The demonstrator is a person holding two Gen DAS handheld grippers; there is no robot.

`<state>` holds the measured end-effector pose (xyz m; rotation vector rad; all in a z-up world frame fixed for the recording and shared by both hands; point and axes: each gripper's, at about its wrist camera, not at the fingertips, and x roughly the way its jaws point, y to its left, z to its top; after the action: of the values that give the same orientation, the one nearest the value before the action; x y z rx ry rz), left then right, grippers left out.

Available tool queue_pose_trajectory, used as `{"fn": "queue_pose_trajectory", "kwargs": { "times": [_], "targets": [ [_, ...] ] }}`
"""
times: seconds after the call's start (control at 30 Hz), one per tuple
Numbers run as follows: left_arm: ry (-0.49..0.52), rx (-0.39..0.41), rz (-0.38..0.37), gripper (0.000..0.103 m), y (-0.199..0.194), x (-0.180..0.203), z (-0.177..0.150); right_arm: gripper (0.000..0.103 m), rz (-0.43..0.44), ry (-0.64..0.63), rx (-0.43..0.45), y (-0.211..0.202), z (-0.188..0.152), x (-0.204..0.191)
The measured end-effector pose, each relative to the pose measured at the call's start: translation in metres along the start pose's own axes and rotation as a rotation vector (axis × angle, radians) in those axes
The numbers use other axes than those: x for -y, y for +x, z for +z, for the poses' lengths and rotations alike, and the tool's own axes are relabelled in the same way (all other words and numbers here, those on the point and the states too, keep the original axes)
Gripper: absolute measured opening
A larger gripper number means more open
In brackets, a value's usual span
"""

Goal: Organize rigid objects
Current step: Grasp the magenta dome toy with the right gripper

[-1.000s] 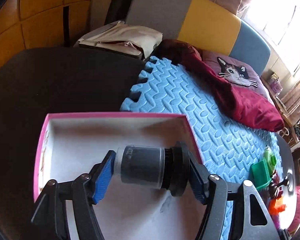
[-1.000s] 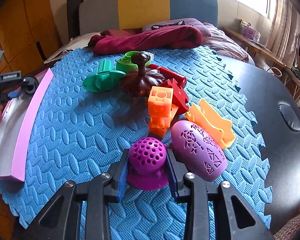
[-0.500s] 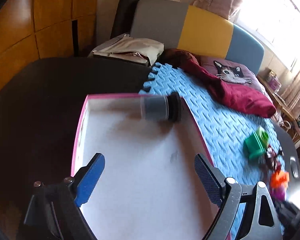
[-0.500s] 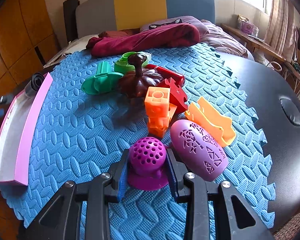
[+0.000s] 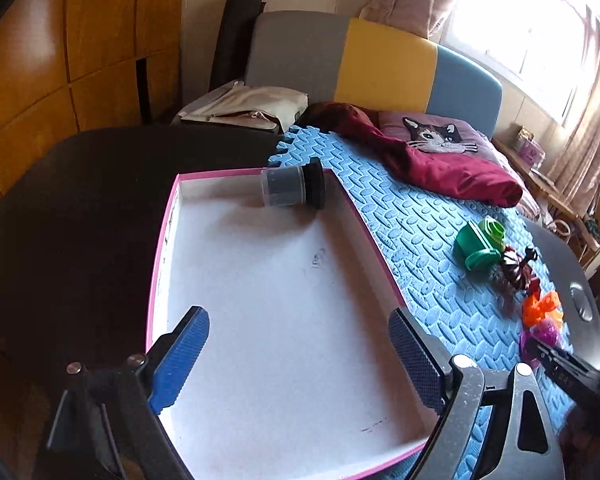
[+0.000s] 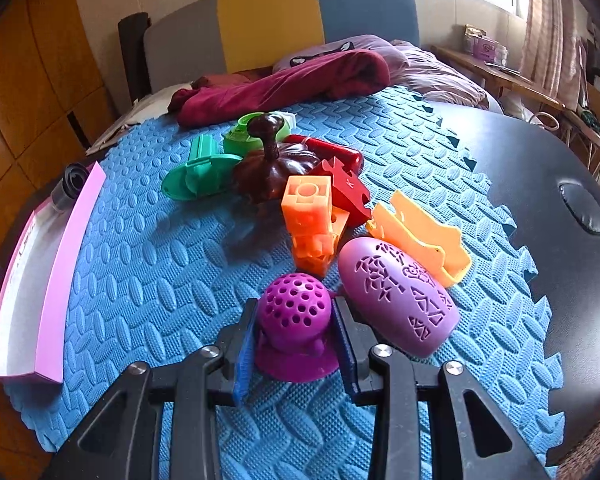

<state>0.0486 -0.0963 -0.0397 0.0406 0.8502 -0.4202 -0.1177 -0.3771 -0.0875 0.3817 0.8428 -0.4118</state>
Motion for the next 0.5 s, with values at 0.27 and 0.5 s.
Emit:
{"fn": "queue_pose_trajectory", "kwargs": {
  "times": [0.27, 0.5],
  "targets": [
    [-0.009, 0.015, 0.021, 0.094, -0.01, -0.005, -0.006, 0.037, -0.027, -0.013, 0.068, -0.002, -0.009, -0.006],
    [-0.017, 0.033, 0.081, 0.095, -0.02, -0.016, -0.01, 0.034, -0.026, -0.048, 0.073, -0.01, -0.02, -0.02]
  ]
}}
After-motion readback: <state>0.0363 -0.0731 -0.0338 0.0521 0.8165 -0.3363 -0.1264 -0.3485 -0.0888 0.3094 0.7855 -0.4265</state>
